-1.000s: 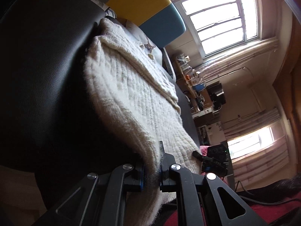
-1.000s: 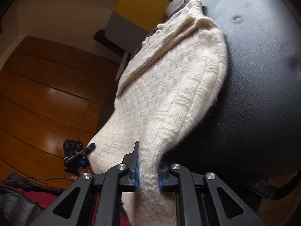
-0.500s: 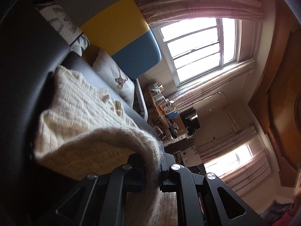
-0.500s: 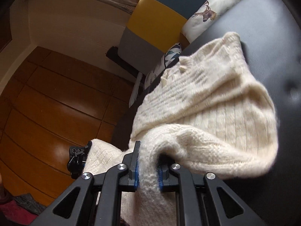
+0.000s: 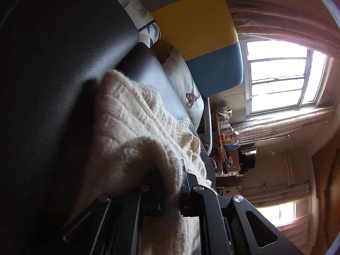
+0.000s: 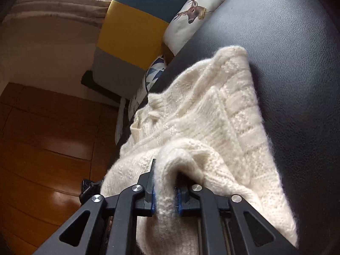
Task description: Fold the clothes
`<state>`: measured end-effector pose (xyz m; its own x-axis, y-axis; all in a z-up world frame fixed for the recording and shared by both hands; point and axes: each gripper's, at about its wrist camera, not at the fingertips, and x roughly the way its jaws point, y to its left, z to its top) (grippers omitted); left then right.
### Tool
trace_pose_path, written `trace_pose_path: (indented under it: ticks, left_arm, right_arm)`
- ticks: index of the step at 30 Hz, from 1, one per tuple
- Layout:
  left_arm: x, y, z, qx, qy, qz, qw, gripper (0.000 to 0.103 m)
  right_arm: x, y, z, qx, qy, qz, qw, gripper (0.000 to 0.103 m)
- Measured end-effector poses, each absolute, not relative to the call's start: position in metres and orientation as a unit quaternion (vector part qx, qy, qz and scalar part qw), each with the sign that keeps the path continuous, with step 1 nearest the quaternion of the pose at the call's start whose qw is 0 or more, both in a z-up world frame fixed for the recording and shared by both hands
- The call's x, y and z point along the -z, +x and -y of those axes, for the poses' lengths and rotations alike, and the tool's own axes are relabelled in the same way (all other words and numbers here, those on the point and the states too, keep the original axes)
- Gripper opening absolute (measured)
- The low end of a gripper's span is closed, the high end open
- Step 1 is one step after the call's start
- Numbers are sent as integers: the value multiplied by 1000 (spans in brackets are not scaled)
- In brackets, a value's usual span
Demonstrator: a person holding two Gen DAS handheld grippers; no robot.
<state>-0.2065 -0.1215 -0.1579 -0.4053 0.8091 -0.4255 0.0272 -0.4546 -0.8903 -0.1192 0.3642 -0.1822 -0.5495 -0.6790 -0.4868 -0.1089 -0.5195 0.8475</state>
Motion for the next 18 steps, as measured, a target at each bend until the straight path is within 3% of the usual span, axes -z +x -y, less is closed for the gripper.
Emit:
trace_pose_path:
  ticks: [4, 6, 12, 14, 18]
  left_arm:
    - [161, -169, 134, -703, -480, 445, 277, 10]
    - [158, -152, 143, -694, -484, 455, 279, 10]
    - [119, -149, 152, -685, -450, 482, 309, 10]
    - [135, -165, 153, -661, -453, 529, 278, 11]
    - [166, -198, 156, -606, -456, 616, 214, 13]
  right_arm:
    - [187, -90, -357, 742, 464, 444, 194, 11]
    - [185, -81, -353, 724, 481, 449, 209, 17]
    - [137, -101, -332, 721, 454, 435, 291, 23]
    - [137, -121, -347, 706, 406, 508, 281, 28]
    - [196, -164, -381, 633, 379, 650, 182, 39]
